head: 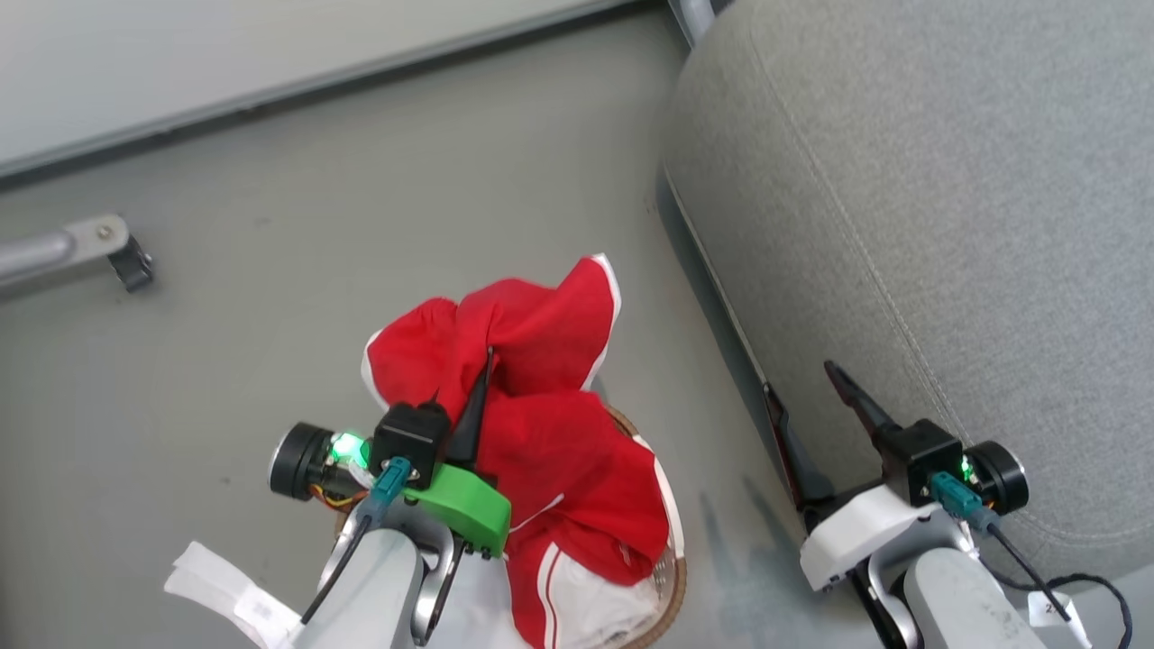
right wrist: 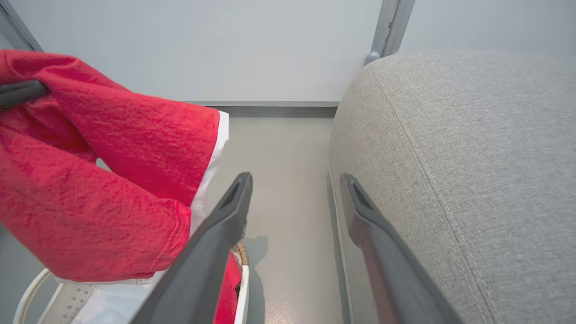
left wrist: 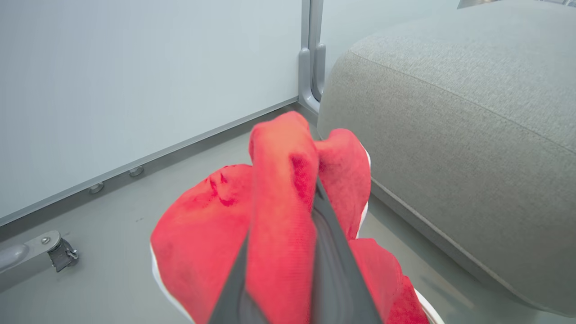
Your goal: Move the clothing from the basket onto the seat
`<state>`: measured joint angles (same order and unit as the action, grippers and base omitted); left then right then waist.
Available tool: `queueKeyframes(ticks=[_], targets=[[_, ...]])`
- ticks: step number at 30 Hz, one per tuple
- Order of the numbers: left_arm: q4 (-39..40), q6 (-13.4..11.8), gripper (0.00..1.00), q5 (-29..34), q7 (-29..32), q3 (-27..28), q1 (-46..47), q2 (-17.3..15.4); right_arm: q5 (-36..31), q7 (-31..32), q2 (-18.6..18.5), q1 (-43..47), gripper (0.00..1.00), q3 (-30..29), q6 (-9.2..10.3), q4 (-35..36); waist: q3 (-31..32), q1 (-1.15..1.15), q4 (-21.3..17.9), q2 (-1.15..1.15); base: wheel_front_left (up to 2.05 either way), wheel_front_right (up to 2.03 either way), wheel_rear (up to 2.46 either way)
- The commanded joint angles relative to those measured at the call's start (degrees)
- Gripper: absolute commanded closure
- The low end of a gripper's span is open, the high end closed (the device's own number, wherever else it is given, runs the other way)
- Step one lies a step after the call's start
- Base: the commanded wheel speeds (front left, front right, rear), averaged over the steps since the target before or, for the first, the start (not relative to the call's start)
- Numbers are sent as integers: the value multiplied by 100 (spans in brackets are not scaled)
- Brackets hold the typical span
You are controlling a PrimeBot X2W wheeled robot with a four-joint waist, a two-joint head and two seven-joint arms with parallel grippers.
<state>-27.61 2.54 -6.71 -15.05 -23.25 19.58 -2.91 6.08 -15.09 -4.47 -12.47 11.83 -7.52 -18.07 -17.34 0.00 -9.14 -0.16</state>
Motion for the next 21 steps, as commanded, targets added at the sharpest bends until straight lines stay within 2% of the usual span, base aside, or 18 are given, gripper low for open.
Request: queueKeyframes(ticks=[1,7,12,16,21], targets=[[246,37,100,-43,-19,18,-123,-4,29,-11,-17,156,0,22,6,-46,744,0,323,16,0,0,0],[1210,53,100,-142,-12,12,-155,-6,30,-11,6,410,0,147,6,-150,1162,0,285,16,0,0,0],[1668,13,100,-256,-12,-12,-204,-7,86,-11,-6,561,0,436,6,-100,1367,0,229,16,0,0,0],[1777,-6,100,-262,-12,-54,-224,-7,219,-11,-121,439,0,1132,6,136,1429,0,210,16,0,0,0],[1815,-26,100,-311,-13,-137,-264,-8,435,-11,-337,-123,0,2266,6,595,1424,0,215,16,0,0,0]])
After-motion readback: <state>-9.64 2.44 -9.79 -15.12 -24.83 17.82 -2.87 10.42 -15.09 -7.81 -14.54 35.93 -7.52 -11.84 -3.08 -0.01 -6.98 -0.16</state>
